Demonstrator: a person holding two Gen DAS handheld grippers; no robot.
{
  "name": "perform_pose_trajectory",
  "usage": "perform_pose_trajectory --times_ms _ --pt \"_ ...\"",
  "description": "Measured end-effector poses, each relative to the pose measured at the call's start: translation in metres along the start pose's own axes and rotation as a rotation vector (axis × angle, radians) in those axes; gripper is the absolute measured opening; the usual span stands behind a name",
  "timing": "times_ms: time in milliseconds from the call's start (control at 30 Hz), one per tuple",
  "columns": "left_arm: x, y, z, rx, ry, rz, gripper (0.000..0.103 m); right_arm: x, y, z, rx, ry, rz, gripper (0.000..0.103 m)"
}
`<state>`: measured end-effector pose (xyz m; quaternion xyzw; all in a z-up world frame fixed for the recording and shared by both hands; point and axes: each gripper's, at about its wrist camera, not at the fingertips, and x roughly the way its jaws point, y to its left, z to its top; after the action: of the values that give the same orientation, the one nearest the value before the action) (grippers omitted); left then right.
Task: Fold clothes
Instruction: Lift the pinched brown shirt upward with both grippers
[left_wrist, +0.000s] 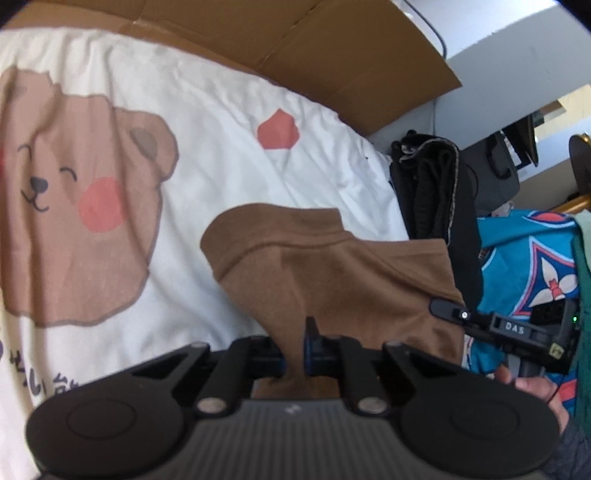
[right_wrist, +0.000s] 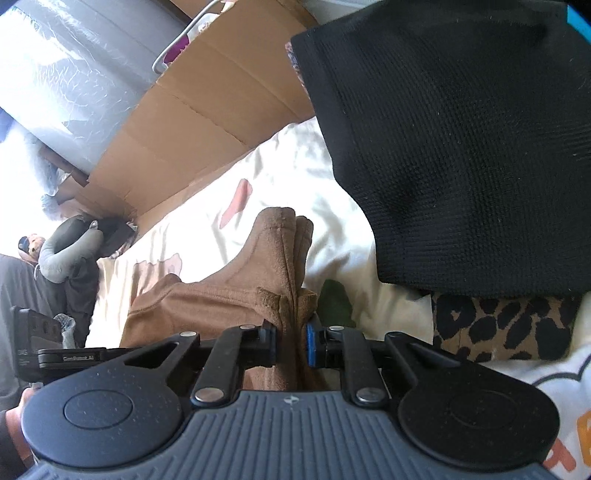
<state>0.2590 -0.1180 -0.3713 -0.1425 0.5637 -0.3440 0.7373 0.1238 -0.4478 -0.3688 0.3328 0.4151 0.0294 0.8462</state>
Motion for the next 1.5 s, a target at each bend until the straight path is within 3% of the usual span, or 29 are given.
perform_pose_trajectory --times_ms 400,500,933,1200,1333,1500 --pt "-0.033 -0.055 -0.011 0.116 0.016 0.113 0.008 -0.044 0.043 -0.009 -0.067 -0.026 -0.041 0.013" --pt "-0.047 -0.07 -0.012 0.14 0.044 0.125 0.008 -0.062 0.058 -0.009 -0.103 -0.016 -0.045 0.013" --pt "-0.109 -0.129 -0.017 0.168 0.034 0.15 0.008 -0.138 0.115 -0.014 -0.153 -0.019 -0.079 0.013" --pt "-0.159 -0.182 0.002 0.196 -0.066 0.102 0.008 -0.203 0.147 -0.001 -0.138 -0.102 -0.047 0.013" --pt "-0.183 -0.224 0.012 0.278 -0.134 0.089 0.008 -0.239 0.172 0.014 -0.143 -0.176 -0.069 0.013" --pt "-0.213 -0.273 0.023 0.308 -0.223 0.056 0.008 -0.291 0.21 0.036 -0.158 -0.288 -0.099 0.013"
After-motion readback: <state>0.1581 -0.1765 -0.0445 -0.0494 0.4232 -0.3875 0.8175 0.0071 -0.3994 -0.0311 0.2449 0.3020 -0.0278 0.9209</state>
